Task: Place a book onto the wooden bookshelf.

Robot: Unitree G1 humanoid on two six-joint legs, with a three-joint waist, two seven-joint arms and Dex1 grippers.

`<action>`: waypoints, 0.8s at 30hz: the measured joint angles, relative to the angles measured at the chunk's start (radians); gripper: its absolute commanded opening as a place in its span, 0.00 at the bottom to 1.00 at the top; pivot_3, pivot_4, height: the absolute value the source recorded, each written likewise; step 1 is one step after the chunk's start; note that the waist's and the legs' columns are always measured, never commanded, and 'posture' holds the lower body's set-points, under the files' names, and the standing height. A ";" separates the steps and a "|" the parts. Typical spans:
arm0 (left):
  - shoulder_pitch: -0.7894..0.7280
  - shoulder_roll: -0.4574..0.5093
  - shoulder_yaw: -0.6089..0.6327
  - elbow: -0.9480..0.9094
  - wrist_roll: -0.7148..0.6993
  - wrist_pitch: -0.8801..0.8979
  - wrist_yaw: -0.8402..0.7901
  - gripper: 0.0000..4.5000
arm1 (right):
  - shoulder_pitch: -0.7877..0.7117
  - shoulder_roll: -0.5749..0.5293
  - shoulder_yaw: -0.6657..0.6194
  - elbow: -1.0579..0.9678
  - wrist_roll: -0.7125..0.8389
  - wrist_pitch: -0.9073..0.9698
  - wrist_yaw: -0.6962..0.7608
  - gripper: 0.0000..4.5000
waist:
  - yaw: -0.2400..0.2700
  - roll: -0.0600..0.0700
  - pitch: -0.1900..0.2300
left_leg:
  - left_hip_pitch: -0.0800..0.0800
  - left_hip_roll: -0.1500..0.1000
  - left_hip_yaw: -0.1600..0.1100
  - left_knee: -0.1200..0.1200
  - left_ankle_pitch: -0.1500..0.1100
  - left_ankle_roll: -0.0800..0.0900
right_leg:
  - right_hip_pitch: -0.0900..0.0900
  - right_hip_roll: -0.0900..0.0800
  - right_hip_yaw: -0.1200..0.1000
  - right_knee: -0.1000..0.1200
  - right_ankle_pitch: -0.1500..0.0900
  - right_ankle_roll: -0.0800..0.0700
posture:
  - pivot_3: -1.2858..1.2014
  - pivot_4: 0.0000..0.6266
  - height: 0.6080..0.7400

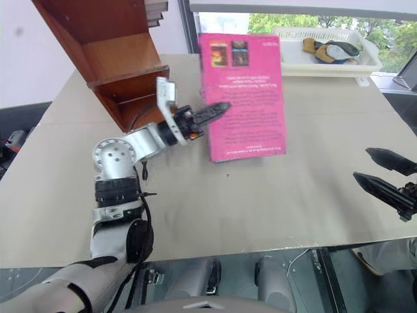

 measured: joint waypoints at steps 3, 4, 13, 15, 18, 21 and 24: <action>-0.002 0.040 -0.124 -0.011 0.170 -0.256 -0.041 0.00 | -0.015 -0.003 0.003 0.007 -0.008 0.000 0.009 1.00 | 0.000 0.000 0.000 | 0.000 0.001 0.002 0.000 0.000 0.000 | 0.000 0.000 0.001 -0.001 0.000 0.000 | 0.52 0.24 1.00; -0.013 0.056 -0.152 -0.007 0.223 -0.339 -0.051 0.00 | -0.018 -0.003 0.006 0.010 -0.011 0.000 0.012 1.00 | 0.000 0.000 0.000 | 0.000 0.001 0.002 0.000 0.000 0.001 | 0.000 0.000 0.001 -0.001 0.000 0.000 | 0.52 0.24 1.00; -0.257 0.214 -0.364 0.126 0.741 -0.986 -0.021 0.00 | -0.107 -0.011 0.049 0.110 -0.033 -0.004 0.054 1.00 | 0.002 -0.001 0.001 | -0.002 0.000 0.003 0.000 -0.005 0.009 | 0.000 0.000 0.001 -0.004 0.000 0.000 | 0.52 0.24 1.00; -0.288 0.254 -0.404 0.149 0.826 -1.049 -0.022 0.00 | -0.147 -0.022 0.056 0.167 -0.035 -0.005 0.072 1.00 | 0.000 0.000 0.001 | -0.002 0.000 0.004 0.000 -0.005 0.010 | 0.000 0.001 0.001 -0.005 0.000 0.000 | 0.52 0.24 1.00; -0.326 0.320 -0.458 0.162 0.941 -1.100 -0.055 0.00 | -0.212 -0.040 0.068 0.249 -0.036 -0.004 0.109 1.00 | -0.002 0.000 0.002 | -0.001 0.000 0.004 0.001 -0.005 0.010 | 0.000 0.002 0.001 -0.004 0.000 0.001 | 0.52 0.24 1.00; -0.362 0.380 -0.483 0.197 1.021 -1.119 -0.078 0.00 | -0.276 -0.068 0.084 0.337 -0.034 0.004 0.167 1.00 | -0.002 0.000 0.002 | -0.001 0.000 0.004 0.001 -0.005 0.011 | 0.000 0.002 0.000 -0.003 0.000 0.001 | 0.52 0.24 1.00; -0.428 0.428 -0.488 0.275 1.107 -1.152 -0.070 0.00 | -0.364 -0.100 0.119 0.456 -0.037 0.013 0.237 1.00 | -0.003 0.000 0.003 | -0.001 0.000 0.004 0.002 -0.005 0.011 | 0.000 0.003 0.000 -0.002 0.000 0.001 | 0.52 0.24 1.00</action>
